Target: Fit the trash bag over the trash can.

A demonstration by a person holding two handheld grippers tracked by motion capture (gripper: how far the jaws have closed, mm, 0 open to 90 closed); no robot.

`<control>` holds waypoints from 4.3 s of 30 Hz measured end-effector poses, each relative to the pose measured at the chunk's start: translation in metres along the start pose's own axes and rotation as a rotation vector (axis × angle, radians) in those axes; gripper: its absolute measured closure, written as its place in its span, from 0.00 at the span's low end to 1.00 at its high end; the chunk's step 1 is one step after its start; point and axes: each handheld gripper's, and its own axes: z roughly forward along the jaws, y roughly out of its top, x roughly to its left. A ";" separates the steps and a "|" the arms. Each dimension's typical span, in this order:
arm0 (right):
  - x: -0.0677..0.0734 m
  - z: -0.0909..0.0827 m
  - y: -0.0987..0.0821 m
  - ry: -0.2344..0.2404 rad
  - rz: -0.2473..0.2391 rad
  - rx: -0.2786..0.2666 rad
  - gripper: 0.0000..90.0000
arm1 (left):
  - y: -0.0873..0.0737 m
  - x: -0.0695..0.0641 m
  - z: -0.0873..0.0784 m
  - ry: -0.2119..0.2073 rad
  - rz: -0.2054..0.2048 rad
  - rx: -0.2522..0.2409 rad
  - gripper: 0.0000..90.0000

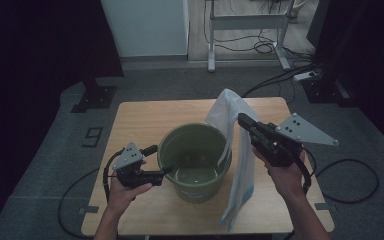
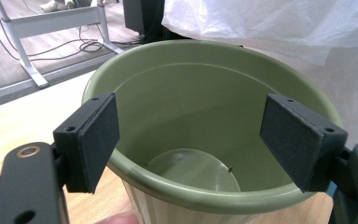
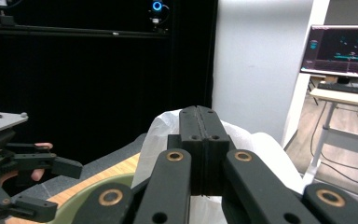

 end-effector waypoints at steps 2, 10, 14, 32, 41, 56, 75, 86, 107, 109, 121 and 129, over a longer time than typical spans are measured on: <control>0.004 0.001 0.001 0.010 -0.007 -0.003 0.99 | 0.000 0.000 0.000 0.000 0.001 0.001 0.22; 0.013 0.008 -0.005 0.038 -0.017 0.018 0.99 | -0.001 -0.001 0.000 0.000 -0.001 -0.001 0.22; 0.017 0.012 -0.008 0.052 -0.021 0.028 0.99 | 0.002 -0.005 0.002 -0.009 0.009 -0.003 0.22; 0.015 0.016 -0.019 0.058 -0.011 0.060 0.99 | 0.017 -0.030 0.024 -0.053 0.037 -0.010 0.22; 0.015 0.014 -0.019 0.062 -0.010 0.064 0.99 | 0.017 -0.032 0.026 -0.056 0.039 -0.007 0.22; 0.046 0.018 0.006 0.169 -0.045 0.031 0.99 | 0.013 -0.026 0.001 -0.030 0.028 -0.055 0.22; 0.036 0.039 -0.041 0.149 -0.039 0.186 0.99 | 0.013 -0.037 0.007 -0.060 0.058 -0.047 0.22; 0.035 0.046 -0.047 0.151 -0.021 0.210 0.99 | 0.011 -0.048 0.022 -0.090 0.076 -0.005 0.19; 0.044 0.051 -0.056 0.191 0.004 0.216 0.99 | 0.009 -0.051 0.049 0.004 -0.001 0.016 0.58; 0.044 0.052 -0.057 0.193 0.006 0.217 0.99 | 0.009 -0.051 0.050 0.006 -0.002 0.018 0.60; 0.047 0.054 -0.057 0.197 0.002 0.218 0.99 | 0.008 -0.056 0.057 -0.017 -0.046 0.006 0.85; 0.045 0.051 -0.061 0.207 0.002 0.209 0.77 | 0.009 -0.051 0.055 -0.026 -0.062 -0.018 1.00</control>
